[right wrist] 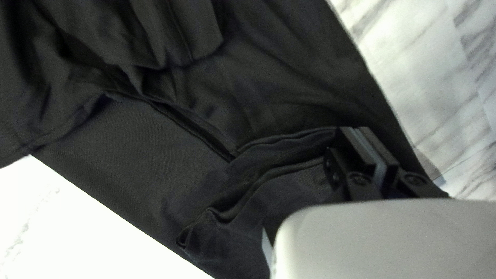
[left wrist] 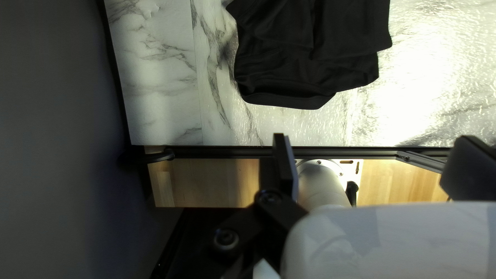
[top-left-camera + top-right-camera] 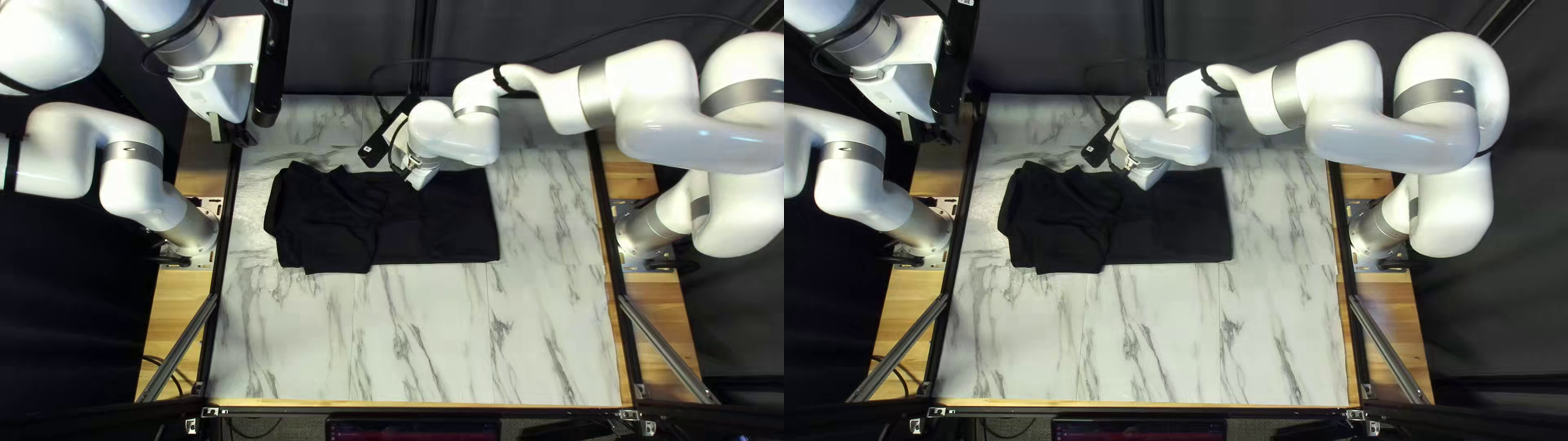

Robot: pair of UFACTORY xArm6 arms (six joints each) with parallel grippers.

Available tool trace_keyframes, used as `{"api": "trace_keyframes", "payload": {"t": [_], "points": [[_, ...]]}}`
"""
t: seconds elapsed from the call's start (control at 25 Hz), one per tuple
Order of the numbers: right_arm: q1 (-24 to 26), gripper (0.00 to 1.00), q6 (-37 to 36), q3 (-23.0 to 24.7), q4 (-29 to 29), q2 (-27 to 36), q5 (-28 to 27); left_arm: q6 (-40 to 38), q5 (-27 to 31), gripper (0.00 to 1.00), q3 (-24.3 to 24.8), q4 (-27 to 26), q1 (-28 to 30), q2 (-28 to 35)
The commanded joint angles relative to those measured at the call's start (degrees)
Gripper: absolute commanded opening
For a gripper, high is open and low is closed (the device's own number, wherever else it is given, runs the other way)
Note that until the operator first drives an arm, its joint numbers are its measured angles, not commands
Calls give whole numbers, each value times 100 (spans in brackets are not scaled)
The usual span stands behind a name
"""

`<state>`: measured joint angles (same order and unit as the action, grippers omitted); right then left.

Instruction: Fold t-shirt

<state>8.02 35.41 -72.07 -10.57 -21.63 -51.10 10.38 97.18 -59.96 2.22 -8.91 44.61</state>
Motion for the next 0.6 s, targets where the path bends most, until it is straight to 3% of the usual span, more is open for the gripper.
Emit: {"api": "trace_keyframes", "payload": {"t": [0.04, 0.2, 0.24, 0.28, 0.44, 0.6], "points": [[50, 0, -131, -270, 0, -285, 24, 0, 0, 100, 0, 0, 0, 0], [144, 0, -271, -279, 35, -407, 91, 0, 0, 100, 0, 0, 0, 0], [161, 42, -297, -266, 49, -411, 100, 0, 0, 100, 0, 0, 0, 0], [182, 100, -336, -261, 78, -423, 104, 0, 0, 100, 0, 0, 0, 0], [103, 100, -337, 43, 188, -140, 121, 0, 0, 100, 0, 0, 0, 0], [-233, 100, -47, 633, 198, 458, 158, 0, 0, 100, 0, 0, 0, 0]]}}
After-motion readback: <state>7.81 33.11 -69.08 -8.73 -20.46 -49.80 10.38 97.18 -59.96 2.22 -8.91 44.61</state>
